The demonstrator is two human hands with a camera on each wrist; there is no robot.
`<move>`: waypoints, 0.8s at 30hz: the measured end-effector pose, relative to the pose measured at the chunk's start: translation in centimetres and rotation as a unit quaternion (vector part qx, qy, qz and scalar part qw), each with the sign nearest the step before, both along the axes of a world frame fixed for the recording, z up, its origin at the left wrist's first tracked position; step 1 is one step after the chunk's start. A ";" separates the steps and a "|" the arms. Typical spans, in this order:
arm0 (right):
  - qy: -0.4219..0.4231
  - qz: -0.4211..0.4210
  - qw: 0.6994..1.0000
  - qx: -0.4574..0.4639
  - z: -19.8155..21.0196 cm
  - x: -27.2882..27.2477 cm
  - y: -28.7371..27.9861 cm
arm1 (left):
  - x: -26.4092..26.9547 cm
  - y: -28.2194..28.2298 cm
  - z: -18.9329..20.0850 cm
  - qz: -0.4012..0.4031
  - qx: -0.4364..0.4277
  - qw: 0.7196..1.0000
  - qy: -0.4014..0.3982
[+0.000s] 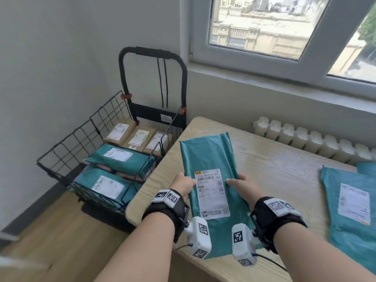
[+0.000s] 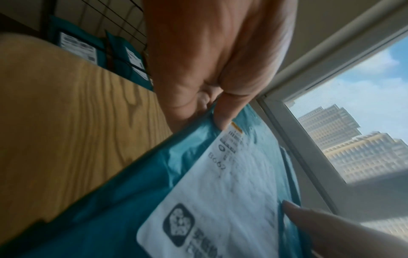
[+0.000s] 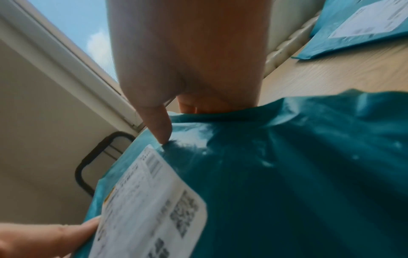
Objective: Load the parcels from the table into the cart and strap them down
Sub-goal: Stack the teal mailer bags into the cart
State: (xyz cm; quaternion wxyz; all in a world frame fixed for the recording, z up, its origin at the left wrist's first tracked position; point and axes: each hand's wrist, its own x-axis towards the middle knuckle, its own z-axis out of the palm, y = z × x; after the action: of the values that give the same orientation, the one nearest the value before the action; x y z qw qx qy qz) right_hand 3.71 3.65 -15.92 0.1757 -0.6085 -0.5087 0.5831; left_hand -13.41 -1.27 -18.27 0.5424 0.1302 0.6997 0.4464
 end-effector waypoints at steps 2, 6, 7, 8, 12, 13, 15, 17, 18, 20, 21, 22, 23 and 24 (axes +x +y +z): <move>-0.017 0.002 1.000 0.016 -0.4 -2.0 -0.5 | -2.4 -1.1 -0.2 0.014 0.005 1.000 -0.003; -0.072 0.003 0.996 0.047 -0.9 -5.4 -1.1 | -7.4 -2.4 -1.0 0.066 0.013 0.998 0.011; -0.083 0.015 0.995 0.054 -0.9 -6.1 -1.3 | -8.5 -2.8 -1.1 0.083 0.017 0.996 0.008; -0.094 0.031 0.993 0.059 -0.9 -6.9 -1.4 | -9.5 -3.0 -1.2 0.102 0.023 0.995 0.005; -0.111 0.078 0.988 0.073 -0.5 -10.5 -1.3 | -13.3 -3.1 -1.6 0.162 0.025 0.986 0.002; -0.113 0.085 0.987 0.076 -0.4 -11.4 -1.0 | -14.3 -2.8 -2.0 0.175 0.023 0.984 0.000; -0.115 0.104 0.985 0.079 -0.5 -13.5 -0.1 | -15.9 -2.4 -2.2 0.186 0.018 0.982 0.008; -0.108 0.120 0.984 0.075 -0.6 -15.7 0.8 | -17.7 -1.7 -2.4 0.200 0.016 0.980 0.013; -0.100 0.123 0.985 0.071 -0.6 -16.9 1.3 | -18.6 -1.4 -2.3 0.200 0.016 0.980 0.010; -0.091 0.127 0.986 0.066 -0.8 -19.2 2.6 | -20.6 -0.6 -1.9 0.202 0.014 0.979 0.002; -0.089 0.135 0.985 0.064 -0.8 -20.3 3.2 | -21.7 -0.1 -1.9 0.202 0.013 0.979 0.003; -0.087 0.144 0.984 0.063 -0.8 -21.4 3.9 | -22.9 0.5 -2.0 0.202 0.012 0.979 0.005; -0.083 0.153 0.983 0.063 -0.8 -22.4 4.5 | -24.1 1.1 -2.1 0.201 0.007 0.979 0.009; -0.075 0.161 0.982 0.063 -0.7 -23.6 5.2 | -25.2 1.6 -2.3 0.198 0.005 0.980 0.011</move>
State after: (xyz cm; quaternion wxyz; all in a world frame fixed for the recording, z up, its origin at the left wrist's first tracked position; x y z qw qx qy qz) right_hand -19.84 8.86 -16.64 0.0792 -0.5484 -0.6472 0.5236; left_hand -38.65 0.34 -20.61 0.4351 -0.0033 0.7152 0.5470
